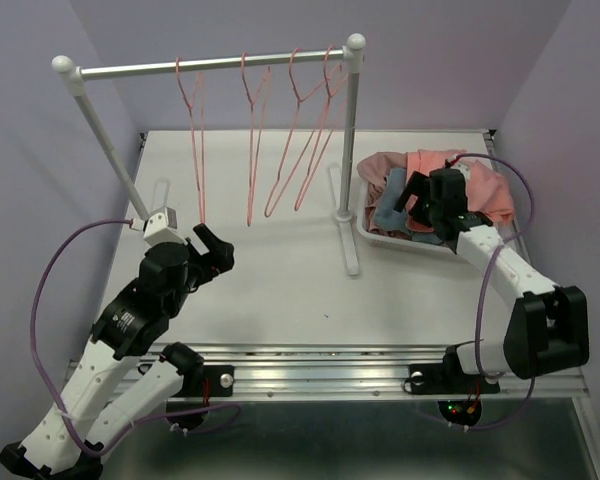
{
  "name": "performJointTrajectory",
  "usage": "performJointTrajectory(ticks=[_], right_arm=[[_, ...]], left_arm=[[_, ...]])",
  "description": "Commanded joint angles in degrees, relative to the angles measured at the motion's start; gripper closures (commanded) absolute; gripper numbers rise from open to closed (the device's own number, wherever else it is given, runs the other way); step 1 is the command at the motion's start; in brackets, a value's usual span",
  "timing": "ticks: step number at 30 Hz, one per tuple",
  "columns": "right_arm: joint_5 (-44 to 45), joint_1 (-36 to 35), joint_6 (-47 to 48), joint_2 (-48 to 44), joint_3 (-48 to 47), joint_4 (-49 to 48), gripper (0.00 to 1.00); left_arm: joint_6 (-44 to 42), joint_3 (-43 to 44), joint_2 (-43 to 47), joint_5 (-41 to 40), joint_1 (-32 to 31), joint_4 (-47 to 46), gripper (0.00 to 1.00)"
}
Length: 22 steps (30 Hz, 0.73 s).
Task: Remove the skirt from the hanger
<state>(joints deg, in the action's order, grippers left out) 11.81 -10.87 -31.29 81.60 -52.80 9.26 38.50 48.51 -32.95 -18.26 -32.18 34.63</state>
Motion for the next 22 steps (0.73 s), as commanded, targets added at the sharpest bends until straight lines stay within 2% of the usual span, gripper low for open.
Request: performJointTrajectory(ticks=[1,8,14,22], right_arm=[[1.28,-0.11,1.84,-10.39,-5.39,11.74,0.00],[2.86,-0.11,0.45,-25.69,-3.55,18.86,0.00],[4.00,-0.11,-0.35,-33.60,1.01,24.40,0.00],[8.31,-0.11,-1.06,-38.18,5.25,25.20,0.00]], left_arm=[[6.83,0.63,-0.54,-5.73,-0.16,9.02,0.01],[15.45,1.58,-0.97,-12.05,-0.16,17.57,0.01],[18.37,1.41,-6.24,-12.07,-0.16,16.44,0.01],[20.12,-0.35,-6.07,-12.41,-0.16,14.94,0.01]])
